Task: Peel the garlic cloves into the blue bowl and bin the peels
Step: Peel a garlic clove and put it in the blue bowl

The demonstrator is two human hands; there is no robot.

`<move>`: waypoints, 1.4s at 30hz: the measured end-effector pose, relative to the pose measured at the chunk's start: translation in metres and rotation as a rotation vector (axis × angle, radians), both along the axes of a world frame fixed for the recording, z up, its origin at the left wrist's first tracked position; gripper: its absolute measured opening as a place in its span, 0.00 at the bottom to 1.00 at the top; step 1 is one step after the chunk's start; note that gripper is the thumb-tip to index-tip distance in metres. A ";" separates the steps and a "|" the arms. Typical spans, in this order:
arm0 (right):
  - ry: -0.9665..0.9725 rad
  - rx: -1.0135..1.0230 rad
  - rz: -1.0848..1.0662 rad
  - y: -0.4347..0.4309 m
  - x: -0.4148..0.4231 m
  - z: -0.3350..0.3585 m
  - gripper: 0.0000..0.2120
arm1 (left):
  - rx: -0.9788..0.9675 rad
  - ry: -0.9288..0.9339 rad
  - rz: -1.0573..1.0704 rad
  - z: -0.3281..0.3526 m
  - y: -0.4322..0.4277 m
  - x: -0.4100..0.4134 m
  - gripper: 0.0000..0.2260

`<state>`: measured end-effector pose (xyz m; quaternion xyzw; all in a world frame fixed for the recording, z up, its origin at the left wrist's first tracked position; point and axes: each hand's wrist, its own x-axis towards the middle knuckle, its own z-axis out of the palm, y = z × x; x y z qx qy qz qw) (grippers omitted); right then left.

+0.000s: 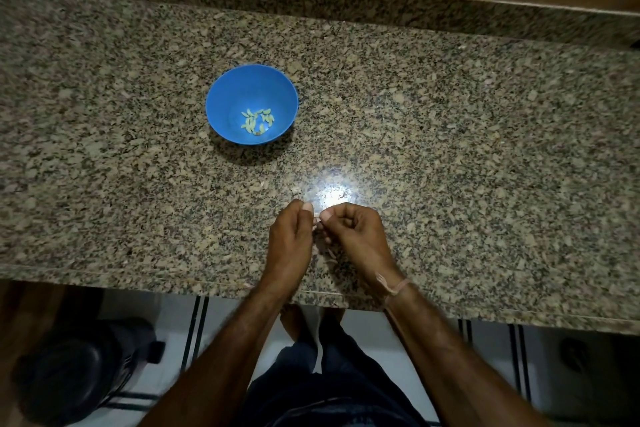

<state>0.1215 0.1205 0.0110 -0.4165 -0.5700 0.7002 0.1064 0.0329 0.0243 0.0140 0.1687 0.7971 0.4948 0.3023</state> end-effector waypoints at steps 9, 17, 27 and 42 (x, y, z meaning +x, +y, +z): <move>-0.015 -0.126 -0.069 0.000 -0.002 0.001 0.09 | 0.031 0.045 -0.040 -0.004 0.003 0.001 0.14; -0.058 0.274 -0.015 0.002 -0.003 0.001 0.05 | 0.115 -0.509 0.132 0.000 0.014 0.002 0.16; -0.063 -0.195 -0.140 0.003 -0.007 0.004 0.11 | 0.027 -0.016 -0.042 -0.004 0.008 0.002 0.11; -0.224 0.421 0.019 0.008 -0.003 -0.001 0.11 | 0.006 0.349 -0.161 -0.001 -0.002 -0.009 0.06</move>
